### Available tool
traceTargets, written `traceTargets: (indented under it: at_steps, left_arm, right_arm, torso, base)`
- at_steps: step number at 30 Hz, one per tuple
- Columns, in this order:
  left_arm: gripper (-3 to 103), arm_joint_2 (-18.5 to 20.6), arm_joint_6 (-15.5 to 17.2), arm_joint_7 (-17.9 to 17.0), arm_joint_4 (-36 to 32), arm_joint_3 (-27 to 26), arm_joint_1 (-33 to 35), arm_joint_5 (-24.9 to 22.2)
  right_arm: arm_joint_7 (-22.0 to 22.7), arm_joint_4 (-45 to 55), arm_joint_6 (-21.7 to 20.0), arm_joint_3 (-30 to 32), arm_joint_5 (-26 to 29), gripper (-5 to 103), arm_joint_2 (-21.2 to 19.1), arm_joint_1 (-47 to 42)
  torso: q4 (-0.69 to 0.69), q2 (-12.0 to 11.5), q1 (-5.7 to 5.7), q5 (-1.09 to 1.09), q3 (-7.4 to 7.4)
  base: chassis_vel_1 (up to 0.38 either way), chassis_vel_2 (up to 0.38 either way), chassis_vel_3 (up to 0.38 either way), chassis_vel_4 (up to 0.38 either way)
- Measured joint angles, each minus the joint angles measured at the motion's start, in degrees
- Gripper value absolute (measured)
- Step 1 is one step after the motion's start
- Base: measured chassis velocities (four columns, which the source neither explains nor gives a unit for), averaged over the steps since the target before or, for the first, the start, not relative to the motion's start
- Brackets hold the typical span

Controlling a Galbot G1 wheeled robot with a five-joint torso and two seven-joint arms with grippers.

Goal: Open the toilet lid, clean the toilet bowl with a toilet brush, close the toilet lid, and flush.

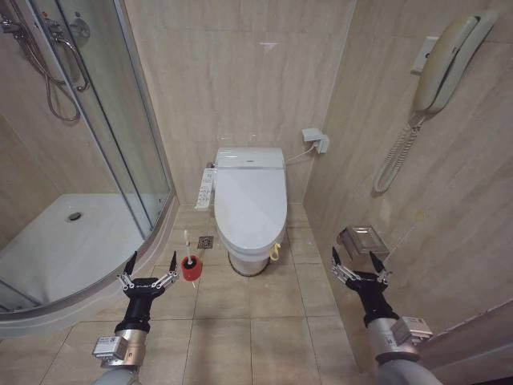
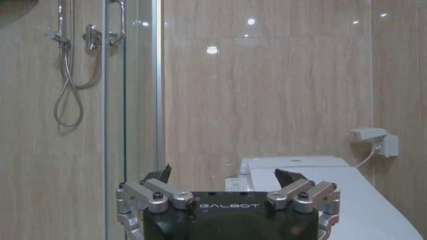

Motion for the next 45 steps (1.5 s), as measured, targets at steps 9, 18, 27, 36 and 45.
traceTargets:
  at_steps: [9,18,27,36,45]
  left_arm:
    - [100,0.0,0.0,0.0,0.0,0.0,-0.02,0.0]
    - [100,0.0,0.0,0.0,0.0,0.0,-0.03,0.0]
    - [100,0.0,0.0,0.0,0.0,0.0,0.0,0.0]
    - [100,0.0,0.0,0.0,0.0,0.0,-0.07,0.0]
    - [100,0.0,0.0,0.0,0.0,0.0,-0.01,0.0]
  right_arm:
    - [0.87,-0.97,1.53,0.3,0.25,100,-0.65,0.4]
    - [1.23,-2.43,2.24,0.94,-0.05,100,-0.65,1.96]
    - [1.15,-5.47,2.83,0.54,-0.39,100,-0.09,3.82]
    - [2.93,-8.14,4.87,0.64,-2.42,100,-0.47,5.32]
    - [3.35,-13.09,5.39,-1.22,-6.51,100,-2.52,4.86]
  torso:
    - [0.0,0.0,0.01,0.0,0.01]
    - [0.0,-0.01,-0.01,0.0,0.0]
    - [0.0,0.01,-0.03,0.01,-0.01]
    - [0.0,-0.02,0.07,0.0,0.03]
    - [-0.01,0.0,-0.02,0.0,-0.01]
  base:
    - [-0.132,0.116,0.122,-0.127]
    - [-0.079,0.091,0.085,-0.072]
    - [-0.021,0.019,0.02,-0.022]
    - [-0.166,0.17,0.169,-0.178]
    - [-0.001,0.007,-0.009,0.013]
